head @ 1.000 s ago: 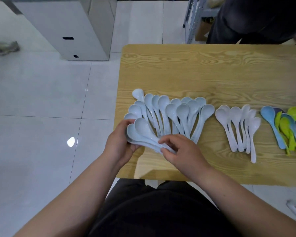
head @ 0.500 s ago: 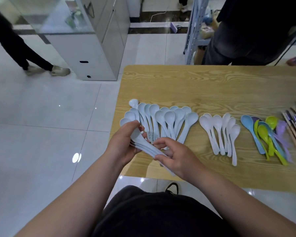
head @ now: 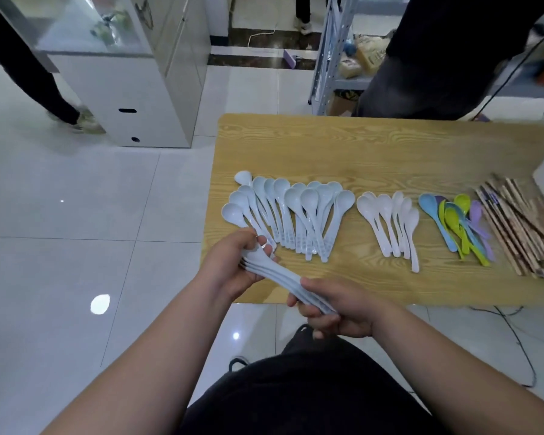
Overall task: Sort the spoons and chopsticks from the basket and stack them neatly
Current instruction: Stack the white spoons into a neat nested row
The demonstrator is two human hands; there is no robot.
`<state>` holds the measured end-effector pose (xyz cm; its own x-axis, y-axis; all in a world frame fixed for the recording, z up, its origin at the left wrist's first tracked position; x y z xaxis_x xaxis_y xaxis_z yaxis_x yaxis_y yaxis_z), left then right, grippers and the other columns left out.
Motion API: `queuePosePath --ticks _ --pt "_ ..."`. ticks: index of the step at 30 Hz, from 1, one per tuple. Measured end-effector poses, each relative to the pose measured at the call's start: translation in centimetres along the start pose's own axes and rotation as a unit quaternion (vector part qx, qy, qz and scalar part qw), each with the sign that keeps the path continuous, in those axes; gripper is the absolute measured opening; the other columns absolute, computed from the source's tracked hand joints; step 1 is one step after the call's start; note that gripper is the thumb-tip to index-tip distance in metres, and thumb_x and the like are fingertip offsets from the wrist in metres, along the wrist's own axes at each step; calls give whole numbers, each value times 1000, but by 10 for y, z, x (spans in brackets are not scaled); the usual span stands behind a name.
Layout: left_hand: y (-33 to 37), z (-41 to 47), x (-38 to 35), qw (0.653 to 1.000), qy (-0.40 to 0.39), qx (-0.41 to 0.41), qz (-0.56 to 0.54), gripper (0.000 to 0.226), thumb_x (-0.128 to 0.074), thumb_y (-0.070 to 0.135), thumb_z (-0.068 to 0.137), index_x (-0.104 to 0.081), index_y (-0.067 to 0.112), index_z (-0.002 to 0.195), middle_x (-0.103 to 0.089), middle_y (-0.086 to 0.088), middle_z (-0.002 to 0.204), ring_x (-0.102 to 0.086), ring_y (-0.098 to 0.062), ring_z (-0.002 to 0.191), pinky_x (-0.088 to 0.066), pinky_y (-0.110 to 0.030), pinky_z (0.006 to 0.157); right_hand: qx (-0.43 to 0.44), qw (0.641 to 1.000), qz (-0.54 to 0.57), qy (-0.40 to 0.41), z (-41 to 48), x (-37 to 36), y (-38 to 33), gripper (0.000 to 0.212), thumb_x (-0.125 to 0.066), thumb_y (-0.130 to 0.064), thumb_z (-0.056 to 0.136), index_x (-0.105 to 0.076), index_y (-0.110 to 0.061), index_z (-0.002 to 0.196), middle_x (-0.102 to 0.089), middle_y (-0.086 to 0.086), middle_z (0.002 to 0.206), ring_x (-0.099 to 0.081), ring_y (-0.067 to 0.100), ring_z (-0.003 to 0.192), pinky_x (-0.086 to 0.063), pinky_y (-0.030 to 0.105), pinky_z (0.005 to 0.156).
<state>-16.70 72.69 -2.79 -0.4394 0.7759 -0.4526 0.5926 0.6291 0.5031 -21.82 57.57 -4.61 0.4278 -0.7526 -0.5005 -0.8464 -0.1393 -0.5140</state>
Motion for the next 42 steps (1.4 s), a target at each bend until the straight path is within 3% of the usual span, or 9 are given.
queuePosePath --ticks 5,11,16,18,21,26,34,38,42 --pt "5 -8 25 993 -51 -16 104 32 -35 -11 85 -61 6 94 -69 -12 102 -72 -36 101 -60 -45 77 37 982 -175 66 4 1 -6 33 -45 -31 106 -63 -4 102 -41 1 66 -32 11 48 -47 31 62" --pt "29 -7 29 945 -65 -48 318 49 -43 -12 86 -70 14 116 -70 -15 119 -72 -27 103 -58 -43 91 63 849 -507 136 0 26 -57 31 -46 -54 99 -64 -30 91 -55 -6 80 -57 13 75 -53 38 79" --pt "51 13 -1 749 -9 -135 648 34 -59 16 84 -66 39 107 -71 14 94 -66 -3 85 -54 -27 76 127 659 -723 162 0 52 -107 33 -40 -55 101 -54 -25 105 -59 -7 91 -56 15 80 -45 36 70" --pt "51 24 -18 728 18 -164 665 28 -56 18 90 -62 37 109 -69 15 90 -62 1 78 -46 -20 64 155 632 -739 174 2 70 -121 34 -40 -54 101 -54 -26 113 -59 -10 99 -57 15 87 -46 35 71" --pt "46 41 -40 716 47 -202 667 24 -53 15 95 -59 32 112 -65 16 90 -60 0 79 -38 -16 60 168 629 -740 171 7 100 -135 37 -40 -53 102 -53 -26 125 -58 -9 113 -58 16 98 -51 37 78" --pt "39 70 -69 700 83 -242 667 20 -55 12 97 -57 29 108 -61 20 90 -56 -2 82 -41 -13 66 216 638 -724 147 21 144 -156 35 -42 -51 102 -55 -24 120 -52 -9 100 -50 13 85 -45 36 69" --pt "72 138 -107 669 61 -298 678 17 -59 16 98 -58 24 113 -59 21 86 -57 9 80 -39 -9 63 275 659 -672 196 53 203 -214 36 -55 -47 98 -58 -22 125 -55 -7 107 -51 15 100 -41 30 75" --pt "116 204 -119 635 42 -315 704 30 -58 22 98 -56 21 127 -63 8 102 -57 -8 84 -39 -26 70 284 635 -677 241 91 233 -264 41 -60 -42 97 -62 -13 126 -59 4 113 -50 24 110 -45 38 92" --pt "150 292 -120 592 2 -292 751 27 -54 31 94 -60 17 116 -67 -7 103 -61 -30 96 -44 -35 73 244 654 -657 286 135 265 -301 36 -58 -41 98 -61 -16 123 -55 4 110 -47 24 109 -41 37 89"
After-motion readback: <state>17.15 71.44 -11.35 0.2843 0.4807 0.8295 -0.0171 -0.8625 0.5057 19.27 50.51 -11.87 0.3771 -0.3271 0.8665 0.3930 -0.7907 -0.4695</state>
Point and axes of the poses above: each hand's wrist, its own z-axis towards the middle knuckle, its own x-axis out of the back of the hand, y = z × x, the point moved 8 cm from there along z, towards the middle knuckle
